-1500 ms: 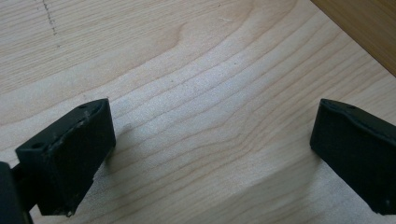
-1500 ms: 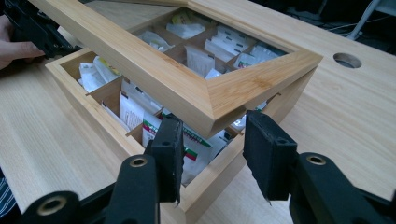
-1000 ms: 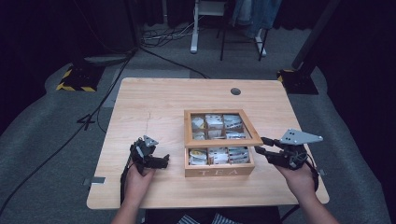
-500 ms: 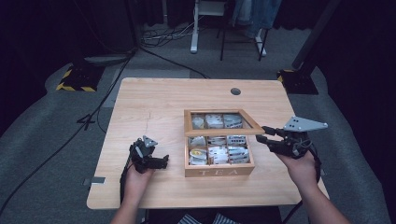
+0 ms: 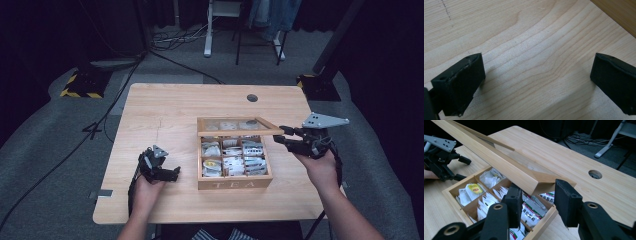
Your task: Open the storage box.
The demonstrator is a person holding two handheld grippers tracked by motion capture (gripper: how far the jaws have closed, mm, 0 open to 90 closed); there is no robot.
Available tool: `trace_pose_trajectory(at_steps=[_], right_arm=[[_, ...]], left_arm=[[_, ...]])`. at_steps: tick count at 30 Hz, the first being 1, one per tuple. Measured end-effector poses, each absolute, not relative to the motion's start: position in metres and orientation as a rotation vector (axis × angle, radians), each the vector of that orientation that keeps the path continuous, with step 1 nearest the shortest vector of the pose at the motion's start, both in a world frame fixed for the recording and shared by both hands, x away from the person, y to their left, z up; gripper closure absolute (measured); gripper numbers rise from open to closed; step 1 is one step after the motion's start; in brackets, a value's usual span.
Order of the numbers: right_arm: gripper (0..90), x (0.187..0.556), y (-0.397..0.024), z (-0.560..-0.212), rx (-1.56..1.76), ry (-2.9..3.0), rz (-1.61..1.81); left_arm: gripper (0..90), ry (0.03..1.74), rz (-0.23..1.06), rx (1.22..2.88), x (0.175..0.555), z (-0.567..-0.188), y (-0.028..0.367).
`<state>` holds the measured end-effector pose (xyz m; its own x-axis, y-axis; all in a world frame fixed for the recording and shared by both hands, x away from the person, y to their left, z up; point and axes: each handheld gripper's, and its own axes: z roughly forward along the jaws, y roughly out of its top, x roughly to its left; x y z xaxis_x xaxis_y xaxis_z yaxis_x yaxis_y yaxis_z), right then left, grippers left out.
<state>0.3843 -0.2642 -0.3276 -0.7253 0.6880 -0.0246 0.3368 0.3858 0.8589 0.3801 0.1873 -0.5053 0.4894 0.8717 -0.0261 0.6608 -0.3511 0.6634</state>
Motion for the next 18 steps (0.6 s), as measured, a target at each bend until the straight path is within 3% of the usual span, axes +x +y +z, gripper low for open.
trace_pose_trajectory(at_steps=[18], right_arm=[[58.4, 0.407, -0.256, -0.311, 0.886, 2.243, 1.239]], left_arm=[[0.2, 1.247, 0.437, 2.126, 0.380, -0.505, 0.188]])
